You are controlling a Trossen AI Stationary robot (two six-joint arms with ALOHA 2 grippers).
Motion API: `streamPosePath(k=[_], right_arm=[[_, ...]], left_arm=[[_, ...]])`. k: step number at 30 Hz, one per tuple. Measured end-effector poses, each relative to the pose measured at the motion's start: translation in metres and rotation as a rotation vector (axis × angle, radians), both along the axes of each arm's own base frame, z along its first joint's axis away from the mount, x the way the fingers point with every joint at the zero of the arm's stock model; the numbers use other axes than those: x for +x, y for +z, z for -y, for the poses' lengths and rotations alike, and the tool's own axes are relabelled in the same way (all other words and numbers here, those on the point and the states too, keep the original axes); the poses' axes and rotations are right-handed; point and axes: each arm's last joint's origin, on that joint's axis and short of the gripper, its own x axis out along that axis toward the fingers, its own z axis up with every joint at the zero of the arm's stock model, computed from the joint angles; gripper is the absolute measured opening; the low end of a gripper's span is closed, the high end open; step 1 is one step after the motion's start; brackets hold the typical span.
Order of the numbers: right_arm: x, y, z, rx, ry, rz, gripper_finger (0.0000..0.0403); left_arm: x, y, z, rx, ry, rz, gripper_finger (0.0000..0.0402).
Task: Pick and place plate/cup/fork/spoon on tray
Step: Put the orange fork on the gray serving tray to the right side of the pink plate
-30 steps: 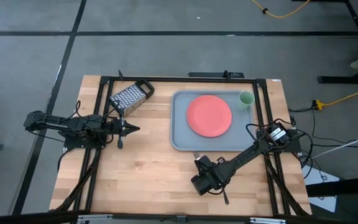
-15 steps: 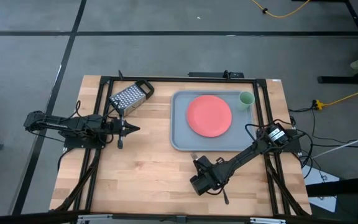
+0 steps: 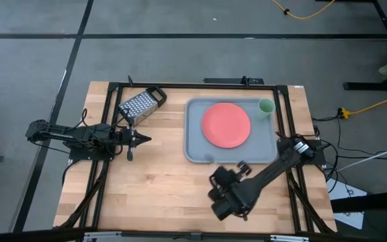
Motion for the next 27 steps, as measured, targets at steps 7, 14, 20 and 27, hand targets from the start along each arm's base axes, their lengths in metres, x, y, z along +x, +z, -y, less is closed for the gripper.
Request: streamPosePath(k=[7, 14, 20, 27], right_arm=[[-0.018, 0.023, 0.012, -0.157, 0.009, 0.169, 0.0047], [-0.076, 0.003, 0.071, -0.179, -0.177, 0.106, 0.0047], [-0.143, -0.030, 0.112, -0.020, -0.515, 0.221, 0.0047], [-0.182, -0.071, 0.148, 0.091, -0.715, 0.250, 0.0047]], left_arm=[[0.000, 0.000, 0.000, 0.000, 0.002, 0.001, 0.0000], [0.000, 0.000, 0.000, 0.000, 0.002, 0.001, 0.0000], [0.000, 0.000, 0.000, 0.000, 0.002, 0.001, 0.0000], [0.000, 0.000, 0.000, 0.000, 0.001, 0.001, 0.0000]])
